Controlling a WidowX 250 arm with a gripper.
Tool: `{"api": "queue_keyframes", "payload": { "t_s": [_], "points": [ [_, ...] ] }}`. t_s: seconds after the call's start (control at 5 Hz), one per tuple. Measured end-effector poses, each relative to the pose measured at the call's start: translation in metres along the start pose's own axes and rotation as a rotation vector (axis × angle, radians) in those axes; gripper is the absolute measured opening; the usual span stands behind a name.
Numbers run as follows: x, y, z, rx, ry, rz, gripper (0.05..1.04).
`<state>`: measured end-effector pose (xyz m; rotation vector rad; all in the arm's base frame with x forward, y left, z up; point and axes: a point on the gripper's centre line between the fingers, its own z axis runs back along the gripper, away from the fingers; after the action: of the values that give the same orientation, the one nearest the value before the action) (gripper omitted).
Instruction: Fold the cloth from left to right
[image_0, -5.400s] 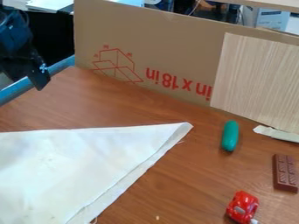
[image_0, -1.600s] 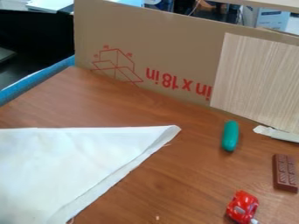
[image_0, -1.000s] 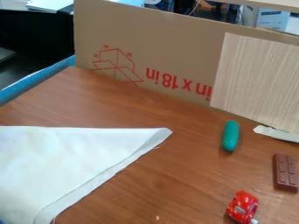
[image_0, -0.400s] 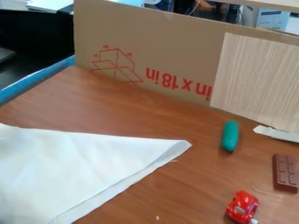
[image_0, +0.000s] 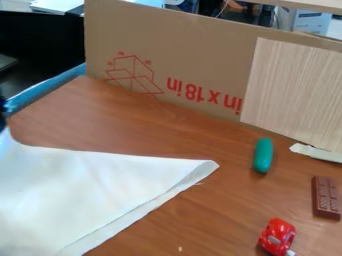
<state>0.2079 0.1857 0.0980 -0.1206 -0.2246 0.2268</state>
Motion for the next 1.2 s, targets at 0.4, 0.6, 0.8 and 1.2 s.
{"api": "queue_keyframes", "payload": {
  "t_s": [0.4,0.6,0.8,1.2],
  "points": [
    [0.006,-0.082,0.003,-0.029,0.062,-0.009,0.051],
    [0.007,-0.107,0.001,-0.037,0.098,0.03,0.051],
    [0.014,-0.139,0.003,-0.061,0.126,0.025,0.051],
    [0.033,-0.172,-0.001,-0.094,0.151,0.062,0.051]
  ]
}}
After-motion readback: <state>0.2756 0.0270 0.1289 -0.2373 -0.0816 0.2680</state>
